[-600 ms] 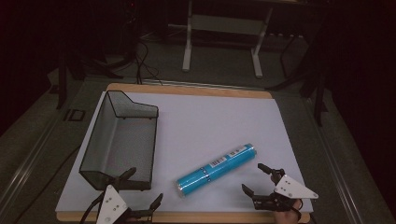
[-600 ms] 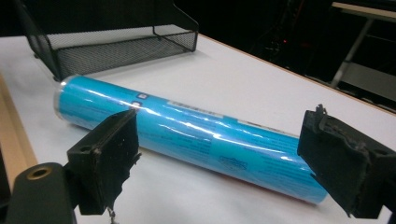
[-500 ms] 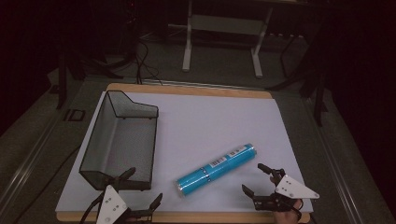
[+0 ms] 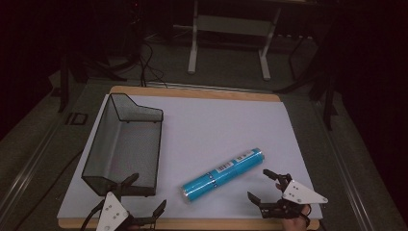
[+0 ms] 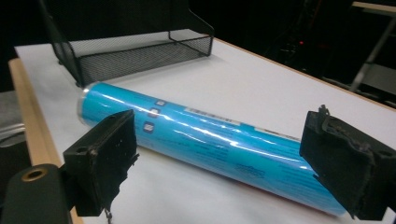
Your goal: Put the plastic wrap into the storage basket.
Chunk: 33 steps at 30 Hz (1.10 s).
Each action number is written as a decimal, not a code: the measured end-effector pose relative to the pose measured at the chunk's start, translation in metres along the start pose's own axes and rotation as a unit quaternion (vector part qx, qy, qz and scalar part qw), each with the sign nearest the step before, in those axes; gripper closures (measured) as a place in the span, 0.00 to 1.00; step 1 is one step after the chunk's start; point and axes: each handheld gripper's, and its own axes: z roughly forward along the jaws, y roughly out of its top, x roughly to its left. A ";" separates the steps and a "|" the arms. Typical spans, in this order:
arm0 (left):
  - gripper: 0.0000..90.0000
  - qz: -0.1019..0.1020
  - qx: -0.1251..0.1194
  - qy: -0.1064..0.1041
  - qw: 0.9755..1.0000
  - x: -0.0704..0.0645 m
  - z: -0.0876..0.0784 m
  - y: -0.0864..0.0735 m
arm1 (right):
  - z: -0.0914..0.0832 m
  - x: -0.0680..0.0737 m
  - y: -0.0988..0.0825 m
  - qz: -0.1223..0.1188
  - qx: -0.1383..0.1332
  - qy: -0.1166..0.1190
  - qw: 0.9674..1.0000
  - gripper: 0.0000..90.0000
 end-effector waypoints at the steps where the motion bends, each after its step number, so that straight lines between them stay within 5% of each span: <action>1: 0.02 0.000 0.000 -0.001 1.000 0.000 0.000 0.000 | 0.000 0.000 0.000 0.000 0.000 -0.004 1.000 0.12; 9: 0.02 -0.003 0.001 -0.001 1.000 0.000 0.001 -0.001 | -0.001 0.003 0.003 -0.005 -0.001 -0.002 1.000 0.11; 14: 0.02 -0.005 0.002 -0.002 1.000 0.001 0.001 -0.001 | -0.005 0.001 0.009 0.010 -0.013 0.008 1.000 0.11; 17: 0.02 -0.008 0.005 0.002 1.000 0.001 0.001 -0.001 | -0.005 0.001 0.014 0.021 -0.012 -0.005 1.000 0.10; 28: 0.02 -0.011 0.005 0.000 1.000 0.001 0.001 -0.001 | -0.002 0.002 0.029 -0.039 0.028 0.007 0.999 0.11; 33: 0.02 -0.011 0.007 -0.001 1.000 0.001 0.002 -0.001 | 0.004 -0.002 0.035 -0.040 0.057 0.010 0.998 0.12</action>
